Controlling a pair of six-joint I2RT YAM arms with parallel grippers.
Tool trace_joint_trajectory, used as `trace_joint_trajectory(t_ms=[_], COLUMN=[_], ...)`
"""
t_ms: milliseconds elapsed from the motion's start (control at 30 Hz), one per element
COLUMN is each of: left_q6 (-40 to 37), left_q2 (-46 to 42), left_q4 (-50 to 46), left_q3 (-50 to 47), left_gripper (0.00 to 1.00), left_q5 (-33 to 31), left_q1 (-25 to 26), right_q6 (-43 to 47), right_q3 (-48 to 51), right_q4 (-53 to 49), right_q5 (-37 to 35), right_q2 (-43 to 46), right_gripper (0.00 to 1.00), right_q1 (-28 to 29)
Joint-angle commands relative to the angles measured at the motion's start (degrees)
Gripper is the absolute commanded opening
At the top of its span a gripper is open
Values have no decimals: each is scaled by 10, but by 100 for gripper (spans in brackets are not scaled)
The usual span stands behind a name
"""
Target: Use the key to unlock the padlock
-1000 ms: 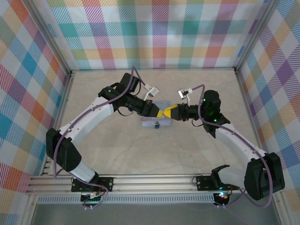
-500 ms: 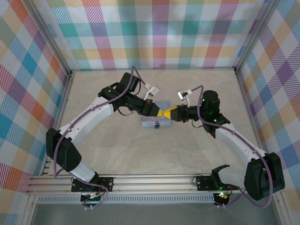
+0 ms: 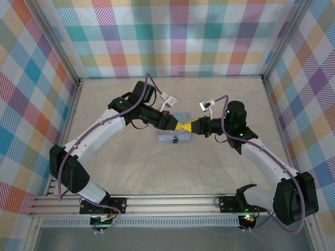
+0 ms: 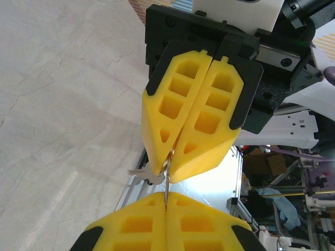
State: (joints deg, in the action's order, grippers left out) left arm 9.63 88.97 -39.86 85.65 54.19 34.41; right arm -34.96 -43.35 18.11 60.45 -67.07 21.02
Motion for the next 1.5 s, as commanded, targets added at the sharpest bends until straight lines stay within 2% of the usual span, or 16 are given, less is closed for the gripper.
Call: trace_joint_trajectory(t_ms=[0,33,67,100,167,333,500,633,700,767,967,1133,1267,1467], left_q6=[10,17,27,37,56,111,134,152,161,173,233,282,305,326], left_q2=[-23,-26,-30,-36,-50,-82,-96,-106,-107,-106,-94,-71,-54,-49], left_q4=[19,25,34,44,68,132,153,175,181,190,203,207,203,203], left_q3=[-8,-11,-16,-22,-40,-91,-114,-129,-135,-141,-151,-141,-129,-121], left_gripper=[3,15,32,41,50,51,53,54,59,60,61,63,64,64], left_q5=[-10,-15,-19,-22,-26,-47,-64,-81,-91,-102,-175,-211,-243,-272], left_q1=[-7,-10,-16,-22,-35,-62,-73,-78,-78,-79,-83,-86,-86,-88], right_q6=[29,31,32,32,32,43,56,84,99,122,205,288,370,496], right_q3=[-5,-4,-3,-2,-2,3,11,27,29,26,1,-48,-81,-108], right_q4=[-13,-12,-12,-12,-8,-7,-11,-25,-38,-65,-148,-182,-150,-55], right_q5=[1,-4,-10,-16,-28,-63,-87,-140,-164,-195,-350,-531,-669,-743], right_q2=[24,27,30,33,38,60,80,116,131,141,139,103,59,16], right_gripper=[0,0,0,0,0,0,0,0,0,0,0,0,0,0], right_q1=[-2,-2,-2,-2,-3,-5,-4,-4,-4,-4,-2,6,35,75])
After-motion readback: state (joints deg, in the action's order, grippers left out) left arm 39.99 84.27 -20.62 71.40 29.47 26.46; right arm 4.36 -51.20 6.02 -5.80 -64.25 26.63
